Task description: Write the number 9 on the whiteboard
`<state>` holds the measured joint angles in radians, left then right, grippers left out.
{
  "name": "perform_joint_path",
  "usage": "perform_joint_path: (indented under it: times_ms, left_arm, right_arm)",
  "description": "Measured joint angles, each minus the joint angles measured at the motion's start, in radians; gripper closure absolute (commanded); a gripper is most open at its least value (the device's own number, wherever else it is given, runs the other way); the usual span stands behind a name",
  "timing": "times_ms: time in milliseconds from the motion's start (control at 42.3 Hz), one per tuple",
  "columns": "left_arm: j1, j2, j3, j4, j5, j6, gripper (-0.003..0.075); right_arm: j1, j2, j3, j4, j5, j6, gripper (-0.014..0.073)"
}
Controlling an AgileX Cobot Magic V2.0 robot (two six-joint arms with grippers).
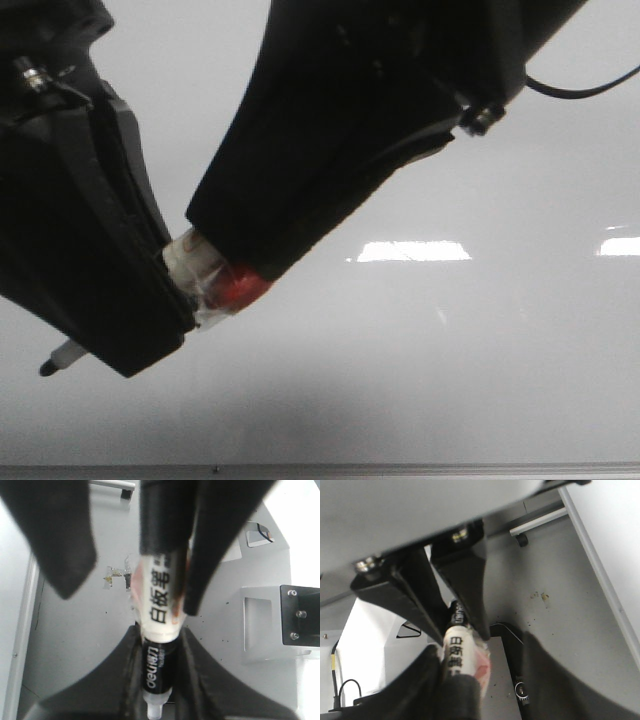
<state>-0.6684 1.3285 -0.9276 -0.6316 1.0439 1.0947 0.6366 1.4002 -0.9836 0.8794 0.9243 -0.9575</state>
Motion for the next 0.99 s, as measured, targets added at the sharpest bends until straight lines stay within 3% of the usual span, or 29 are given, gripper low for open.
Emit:
perform_joint_path:
  times_ms: [189,284,379,521,615,828,994]
  left_arm:
    - [0.000,0.000,0.000,0.000,0.000,0.000,0.0719]
    - [0.000,0.000,0.000,0.000,0.000,0.000,0.0689]
    - [0.000,0.000,0.000,0.000,-0.002,0.000,0.0582]
    - [-0.002,0.000,0.000,0.000,-0.009,-0.019,0.0332]
    - [-0.001,0.000,0.000,0.000,-0.036,-0.029,0.0244]
    - [-0.001,-0.029,0.000,0.000,-0.069,-0.056,0.0304]
    - [0.065,-0.125,0.011,-0.001,-0.076,-0.078,0.0454]
  right_arm:
    - [0.002,0.000,0.000,0.010,0.027,0.000,0.0620]
    - [0.002,0.000,0.000,0.011,0.029,0.000,0.0662]
    - [0.002,0.000,0.000,0.011,0.029,0.000,0.0664]
    - [0.002,0.000,0.000,0.008,0.029,-0.003,0.0664]
    - [-0.005,0.000,0.000,0.007,0.038,-0.011,0.0664]
    - [-0.119,-0.054,0.002,0.000,0.060,-0.011,0.0664]
    - [-0.238,-0.143,0.039,0.000,0.070,-0.012,0.0664]
